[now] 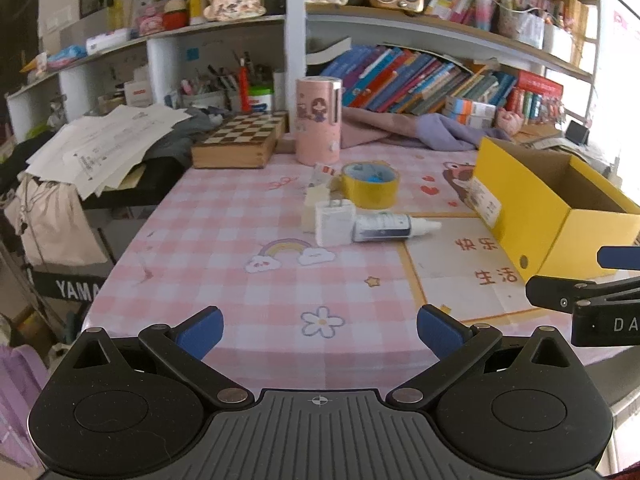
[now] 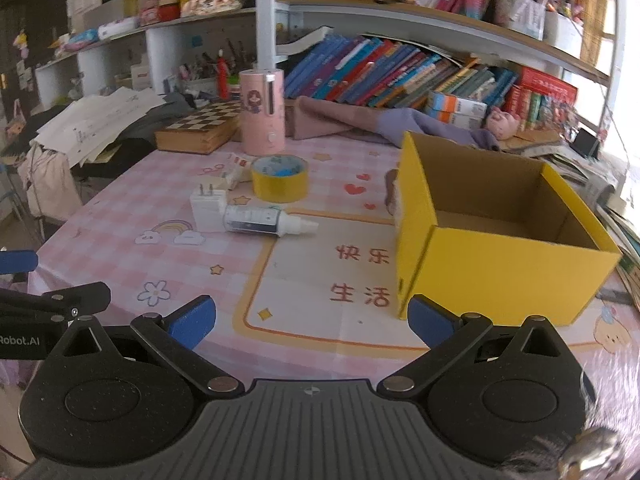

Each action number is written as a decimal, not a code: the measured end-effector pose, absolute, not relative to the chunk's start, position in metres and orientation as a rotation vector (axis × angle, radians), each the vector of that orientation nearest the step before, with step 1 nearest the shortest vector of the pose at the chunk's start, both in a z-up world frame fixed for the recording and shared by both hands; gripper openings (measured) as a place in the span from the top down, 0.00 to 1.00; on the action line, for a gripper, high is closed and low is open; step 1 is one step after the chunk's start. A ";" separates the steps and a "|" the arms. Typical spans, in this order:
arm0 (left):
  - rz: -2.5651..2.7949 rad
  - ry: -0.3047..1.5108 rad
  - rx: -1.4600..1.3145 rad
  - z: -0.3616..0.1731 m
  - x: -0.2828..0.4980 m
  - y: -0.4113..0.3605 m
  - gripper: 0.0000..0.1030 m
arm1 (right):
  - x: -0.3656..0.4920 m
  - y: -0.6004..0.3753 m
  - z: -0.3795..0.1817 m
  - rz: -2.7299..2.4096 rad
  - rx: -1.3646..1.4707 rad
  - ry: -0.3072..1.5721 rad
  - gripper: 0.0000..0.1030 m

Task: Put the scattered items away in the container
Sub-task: 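Move both tools toward the white tube and white charger on the table, then close the right gripper on the white tube while the left gripper grasps the white charger, then lift and carry the tube and charger in both grippers toward the yellow box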

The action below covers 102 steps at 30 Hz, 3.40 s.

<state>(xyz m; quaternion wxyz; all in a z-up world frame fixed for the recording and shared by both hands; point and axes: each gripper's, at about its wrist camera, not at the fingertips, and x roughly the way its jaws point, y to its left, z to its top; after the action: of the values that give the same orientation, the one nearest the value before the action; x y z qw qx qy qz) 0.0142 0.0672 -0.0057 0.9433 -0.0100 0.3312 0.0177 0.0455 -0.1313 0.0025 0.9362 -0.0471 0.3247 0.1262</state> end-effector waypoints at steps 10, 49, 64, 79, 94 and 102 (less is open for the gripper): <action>0.088 0.685 0.010 -0.013 0.034 0.075 0.00 | 0.072 -0.114 -0.005 0.329 -0.108 0.674 0.00; 0.075 0.801 -0.024 -0.035 0.156 0.096 0.01 | 0.253 -0.043 -0.051 0.531 -0.292 0.867 0.37; 0.000 0.830 -0.055 -0.049 0.188 0.080 0.05 | 0.266 -0.062 -0.067 0.518 -0.358 0.974 0.71; 0.030 0.860 -0.061 -0.072 0.233 0.059 0.55 | 0.255 -0.068 -0.063 0.574 -0.397 0.942 0.59; 0.044 0.868 -0.090 -0.059 0.211 0.080 0.57 | 0.283 -0.056 -0.074 0.599 -0.350 0.981 0.69; 0.024 0.810 -0.082 -0.039 0.199 0.075 0.57 | 0.278 -0.060 -0.061 0.584 -0.327 0.949 0.70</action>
<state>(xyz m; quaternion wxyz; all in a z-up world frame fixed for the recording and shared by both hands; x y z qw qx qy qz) 0.1991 0.0750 -0.0391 0.9182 -0.0399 0.3938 0.0118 0.2780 -0.0601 -0.0611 0.8362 -0.1546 0.4482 0.2758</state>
